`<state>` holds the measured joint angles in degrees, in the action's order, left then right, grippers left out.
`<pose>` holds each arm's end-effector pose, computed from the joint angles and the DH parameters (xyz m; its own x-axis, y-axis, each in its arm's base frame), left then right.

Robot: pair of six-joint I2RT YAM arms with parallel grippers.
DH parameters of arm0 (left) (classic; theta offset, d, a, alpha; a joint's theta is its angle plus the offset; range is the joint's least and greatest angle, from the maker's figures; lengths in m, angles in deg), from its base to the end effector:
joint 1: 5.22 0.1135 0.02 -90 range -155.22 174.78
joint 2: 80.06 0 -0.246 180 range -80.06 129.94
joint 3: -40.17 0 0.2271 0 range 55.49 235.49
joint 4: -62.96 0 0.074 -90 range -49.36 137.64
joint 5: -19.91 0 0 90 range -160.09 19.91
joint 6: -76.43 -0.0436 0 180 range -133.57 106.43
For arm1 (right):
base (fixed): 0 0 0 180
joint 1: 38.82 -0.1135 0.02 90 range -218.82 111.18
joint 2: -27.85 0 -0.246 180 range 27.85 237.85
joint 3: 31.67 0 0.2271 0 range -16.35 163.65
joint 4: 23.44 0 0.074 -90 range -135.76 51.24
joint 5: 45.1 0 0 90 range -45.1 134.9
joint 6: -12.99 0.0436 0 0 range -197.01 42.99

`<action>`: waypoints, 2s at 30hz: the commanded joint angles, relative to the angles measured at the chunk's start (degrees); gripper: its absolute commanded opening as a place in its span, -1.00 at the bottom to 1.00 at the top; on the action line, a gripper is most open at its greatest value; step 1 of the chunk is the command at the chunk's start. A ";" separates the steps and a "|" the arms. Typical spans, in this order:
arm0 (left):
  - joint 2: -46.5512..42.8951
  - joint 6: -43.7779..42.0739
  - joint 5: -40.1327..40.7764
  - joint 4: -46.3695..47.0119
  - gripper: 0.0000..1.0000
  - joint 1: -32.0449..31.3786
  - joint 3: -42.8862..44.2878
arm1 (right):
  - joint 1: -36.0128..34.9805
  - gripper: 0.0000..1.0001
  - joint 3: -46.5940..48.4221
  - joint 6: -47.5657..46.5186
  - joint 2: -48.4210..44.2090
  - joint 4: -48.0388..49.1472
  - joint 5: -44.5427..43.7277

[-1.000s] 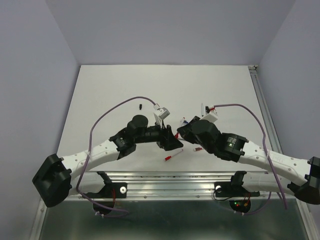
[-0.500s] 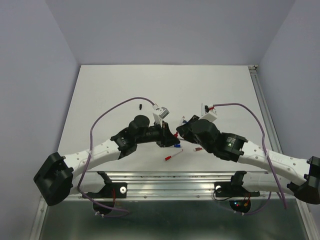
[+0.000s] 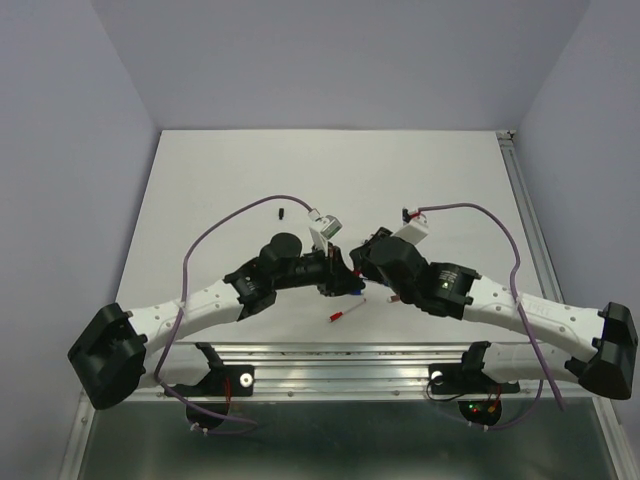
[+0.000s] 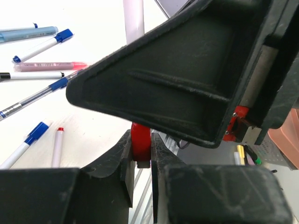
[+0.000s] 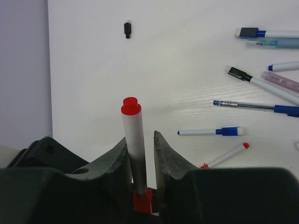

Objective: Open the pen caps

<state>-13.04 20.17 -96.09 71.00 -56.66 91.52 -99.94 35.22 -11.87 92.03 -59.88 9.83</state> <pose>0.1439 -0.2112 0.2636 -0.6096 -0.0361 -0.7919 0.7637 0.2410 -0.5989 0.1335 0.1901 0.2848 -0.5536 0.5339 -0.6391 0.0391 0.7833 0.6205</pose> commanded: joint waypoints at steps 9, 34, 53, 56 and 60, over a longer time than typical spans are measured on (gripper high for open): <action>1.35 0.19 2.09 1.61 -1.00 -0.42 1.94 | -0.22 -0.72 5.12 -1.51 0.15 0.03 -8.52; -13.50 8.10 6.75 -6.39 -1.00 -2.88 -13.53 | 31.15 -0.99 29.54 -19.88 21.06 7.06 -7.03; -10.60 6.10 14.80 -17.01 -1.00 -5.25 -6.71 | 40.91 -0.99 36.34 -28.91 31.97 8.36 1.11; -5.96 2.76 20.53 -23.08 -1.00 -2.01 -1.08 | 41.00 -0.99 30.81 -30.07 29.08 9.17 4.47; -0.69 0.11 19.06 -24.41 -1.00 7.74 3.41 | 41.08 -0.99 24.39 -30.96 26.01 9.96 7.29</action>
<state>-17.39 24.96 -80.33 50.06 -55.87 90.21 -59.51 65.42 -39.74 122.81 -53.43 13.53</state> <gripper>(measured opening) 0.017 0.170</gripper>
